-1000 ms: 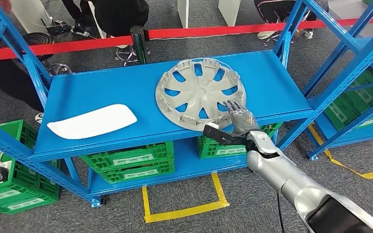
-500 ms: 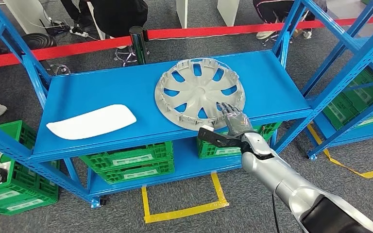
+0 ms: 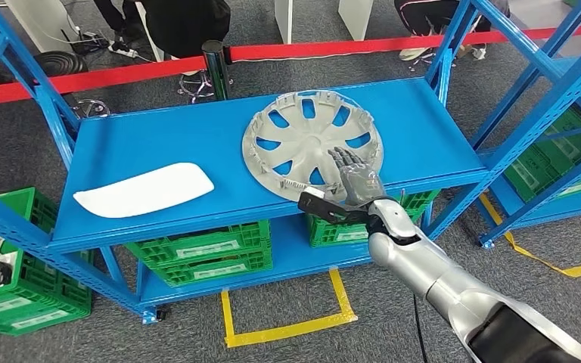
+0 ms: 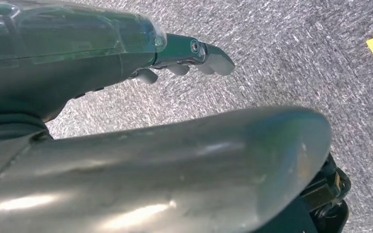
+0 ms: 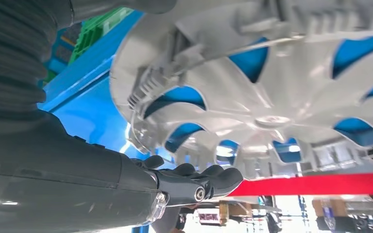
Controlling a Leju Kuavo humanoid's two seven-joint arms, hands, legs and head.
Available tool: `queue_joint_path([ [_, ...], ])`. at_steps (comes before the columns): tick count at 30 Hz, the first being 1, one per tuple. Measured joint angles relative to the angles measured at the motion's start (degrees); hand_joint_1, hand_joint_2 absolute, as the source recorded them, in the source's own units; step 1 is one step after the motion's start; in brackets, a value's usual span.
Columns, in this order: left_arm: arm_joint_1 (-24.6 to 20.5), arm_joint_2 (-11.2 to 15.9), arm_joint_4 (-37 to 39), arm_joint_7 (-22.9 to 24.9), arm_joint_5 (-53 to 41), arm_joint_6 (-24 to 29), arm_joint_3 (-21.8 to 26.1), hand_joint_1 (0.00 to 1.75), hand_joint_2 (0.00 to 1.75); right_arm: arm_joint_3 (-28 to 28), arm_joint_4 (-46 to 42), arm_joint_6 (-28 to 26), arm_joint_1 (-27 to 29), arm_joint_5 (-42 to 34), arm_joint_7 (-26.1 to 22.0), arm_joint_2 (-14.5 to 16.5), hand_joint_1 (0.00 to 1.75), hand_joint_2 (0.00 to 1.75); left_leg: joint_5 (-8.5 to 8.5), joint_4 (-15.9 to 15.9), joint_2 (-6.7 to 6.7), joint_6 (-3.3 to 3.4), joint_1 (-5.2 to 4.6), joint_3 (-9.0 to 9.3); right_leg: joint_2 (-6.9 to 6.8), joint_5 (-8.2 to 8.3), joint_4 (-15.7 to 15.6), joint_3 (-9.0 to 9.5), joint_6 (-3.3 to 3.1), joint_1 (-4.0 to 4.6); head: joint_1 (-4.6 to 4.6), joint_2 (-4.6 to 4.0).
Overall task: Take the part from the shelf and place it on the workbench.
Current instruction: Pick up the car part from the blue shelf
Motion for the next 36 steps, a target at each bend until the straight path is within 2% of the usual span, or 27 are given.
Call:
queue_joint_path([
  [3,0.0,-0.02,0.0,0.31,0.26,-0.1,0.0,0.0,0.0,0.03,-1.16,0.92,0.26,-0.2,0.2,-0.03,0.0,1.75,-0.03,-0.08,-0.06,0.15,-0.02,0.0,0.0,-0.04,-0.11,0.06,0.12,-0.11,-0.09,0.0],
  [6,0.03,-0.21,0.0,0.57,0.64,-0.24,0.02,0.0,0.0,0.18,-1.96,2.09,1.13,-0.34,0.72,-0.21,0.0,1.75,0.16,-0.3,-0.23,-0.04,0.15,0.01,-0.09,-0.02,0.0,0.13,-0.69,0.01,0.22,0.0],
  [8,0.06,-0.36,0.0,0.56,0.84,-0.28,0.02,0.0,0.0,0.3,-2.24,2.34,1.99,-0.71,0.92,-0.43,0.0,1.75,0.13,-0.3,-0.38,0.01,0.11,0.0,-0.16,-0.02,-0.11,0.18,-0.83,0.0,0.37,0.0],
  [15,0.16,-0.5,0.0,0.62,1.19,-0.3,0.02,0.0,0.0,0.33,-2.73,2.1,4.74,-1.9,0.61,-1.02,0.0,1.75,0.07,-0.27,-0.55,0.12,0.02,0.01,-0.28,-0.01,-0.37,0.21,-0.69,-0.02,0.35,0.0],
  [19,0.18,-0.5,0.0,1.29,1.15,-0.78,0.02,0.0,0.0,0.33,-3.26,2.09,5.28,-2.15,0.55,-1.25,0.0,1.75,0.1,-0.25,-0.63,0.11,0.07,0.08,-0.31,-0.02,-0.39,0.25,-0.17,0.0,0.29,0.0],
  [21,0.19,-0.5,0.0,1.51,1.1,-0.95,0.02,0.0,0.0,0.33,-3.44,2.09,5.52,-2.17,0.55,-1.29,0.0,1.75,0.12,-0.25,-0.69,0.08,0.12,0.12,-0.35,-0.03,-0.38,0.3,-0.11,0.02,0.25,0.0],
  [36,0.19,-0.56,0.0,1.77,0.92,-0.93,0.02,0.0,0.0,0.33,-3.82,2.17,5.89,-2.16,0.52,-1.56,0.0,1.75,0.13,-0.26,-0.77,0.06,0.18,0.16,-0.45,-0.12,-0.29,0.36,-0.13,0.06,0.25,0.0],
])
